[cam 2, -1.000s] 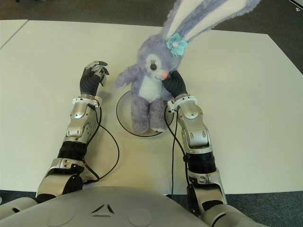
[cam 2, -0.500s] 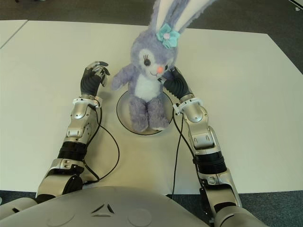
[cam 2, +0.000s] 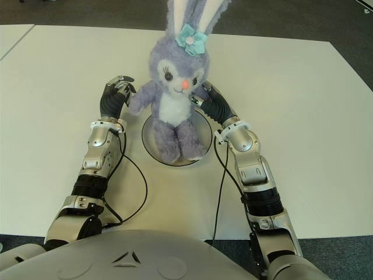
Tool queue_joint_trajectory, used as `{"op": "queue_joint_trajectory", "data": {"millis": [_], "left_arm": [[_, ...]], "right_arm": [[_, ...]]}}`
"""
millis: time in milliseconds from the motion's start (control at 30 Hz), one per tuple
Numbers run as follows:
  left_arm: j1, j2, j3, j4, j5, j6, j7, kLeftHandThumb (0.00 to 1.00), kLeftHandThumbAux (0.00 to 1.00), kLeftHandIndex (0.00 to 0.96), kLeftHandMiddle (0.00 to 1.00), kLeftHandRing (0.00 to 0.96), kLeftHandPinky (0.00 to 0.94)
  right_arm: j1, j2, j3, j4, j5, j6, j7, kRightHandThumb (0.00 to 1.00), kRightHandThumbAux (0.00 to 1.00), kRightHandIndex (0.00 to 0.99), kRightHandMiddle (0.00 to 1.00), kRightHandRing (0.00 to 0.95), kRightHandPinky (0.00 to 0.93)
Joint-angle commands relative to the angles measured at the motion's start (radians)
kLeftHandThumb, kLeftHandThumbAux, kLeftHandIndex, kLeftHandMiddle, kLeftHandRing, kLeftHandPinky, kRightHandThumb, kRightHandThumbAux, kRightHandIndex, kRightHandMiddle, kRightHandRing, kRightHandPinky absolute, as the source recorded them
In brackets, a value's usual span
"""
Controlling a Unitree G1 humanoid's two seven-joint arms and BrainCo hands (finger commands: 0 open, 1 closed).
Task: Put the doll into the plate.
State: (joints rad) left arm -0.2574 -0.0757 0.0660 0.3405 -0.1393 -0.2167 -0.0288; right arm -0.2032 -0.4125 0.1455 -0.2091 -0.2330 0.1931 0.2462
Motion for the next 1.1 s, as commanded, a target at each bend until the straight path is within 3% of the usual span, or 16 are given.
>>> {"op": "queue_joint_trajectory", "data": {"millis": [33, 800, 1100], "left_arm": [[0.112, -0.045, -0.002, 0.058, -0.003, 0.011, 0.018, 0.707, 0.707, 0.441, 0.884, 0.887, 0.867], [0.111, -0.042, -0.002, 0.065, -0.004, 0.006, 0.014, 0.708, 0.706, 0.442, 0.886, 0.890, 0.873], [0.112, -0.039, -0.002, 0.065, -0.001, 0.004, 0.013, 0.709, 0.706, 0.442, 0.886, 0.889, 0.873]], "right_arm": [[-0.003, -0.020, 0.002, -0.013, -0.012, 0.018, 0.040, 0.472, 0.285, 0.000, 0.000, 0.000, 0.002], [-0.021, -0.063, -0.042, -0.058, -0.004, 0.068, 0.128, 0.409, 0.234, 0.000, 0.000, 0.000, 0.000], [-0.020, -0.084, -0.058, -0.073, -0.007, 0.069, 0.141, 0.444, 0.224, 0.000, 0.000, 0.000, 0.000]]}}
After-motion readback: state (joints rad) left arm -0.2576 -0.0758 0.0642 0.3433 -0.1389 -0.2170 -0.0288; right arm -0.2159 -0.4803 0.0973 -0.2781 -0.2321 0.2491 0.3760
